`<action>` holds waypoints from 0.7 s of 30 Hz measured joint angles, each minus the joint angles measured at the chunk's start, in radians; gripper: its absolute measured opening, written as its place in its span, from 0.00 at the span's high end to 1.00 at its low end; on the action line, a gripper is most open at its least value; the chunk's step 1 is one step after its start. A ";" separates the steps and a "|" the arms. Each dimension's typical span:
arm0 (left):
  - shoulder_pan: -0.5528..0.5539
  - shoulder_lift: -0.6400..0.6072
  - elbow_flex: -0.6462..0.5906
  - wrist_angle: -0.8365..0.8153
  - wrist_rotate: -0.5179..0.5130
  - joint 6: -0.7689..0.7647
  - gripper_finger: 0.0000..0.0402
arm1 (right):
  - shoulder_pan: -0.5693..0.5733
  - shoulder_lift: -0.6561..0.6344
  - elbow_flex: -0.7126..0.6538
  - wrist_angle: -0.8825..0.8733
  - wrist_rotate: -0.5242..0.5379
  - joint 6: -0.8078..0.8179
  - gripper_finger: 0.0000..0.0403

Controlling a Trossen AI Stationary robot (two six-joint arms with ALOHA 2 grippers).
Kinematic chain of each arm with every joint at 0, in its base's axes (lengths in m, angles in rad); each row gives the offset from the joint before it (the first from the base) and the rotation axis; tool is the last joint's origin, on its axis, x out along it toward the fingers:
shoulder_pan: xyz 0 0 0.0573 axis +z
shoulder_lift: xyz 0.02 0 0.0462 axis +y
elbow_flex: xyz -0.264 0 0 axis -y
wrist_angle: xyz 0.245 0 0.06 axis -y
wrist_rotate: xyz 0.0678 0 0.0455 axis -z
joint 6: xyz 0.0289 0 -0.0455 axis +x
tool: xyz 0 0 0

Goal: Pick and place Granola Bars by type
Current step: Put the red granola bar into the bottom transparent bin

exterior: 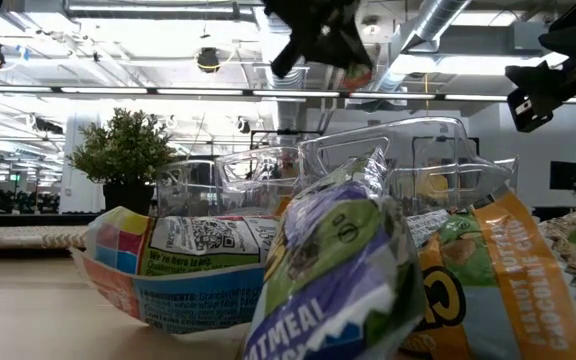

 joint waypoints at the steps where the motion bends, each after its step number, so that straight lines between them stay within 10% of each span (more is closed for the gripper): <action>1: 0.000 0.014 0.000 0.007 0.019 -0.004 0.90 | 0.000 0.000 0.000 -0.002 0.000 0.000 0.54; 21: -0.005 0.276 0.098 -0.057 0.214 0.027 0.90 | 0.000 0.000 0.000 -0.005 -0.001 0.000 0.54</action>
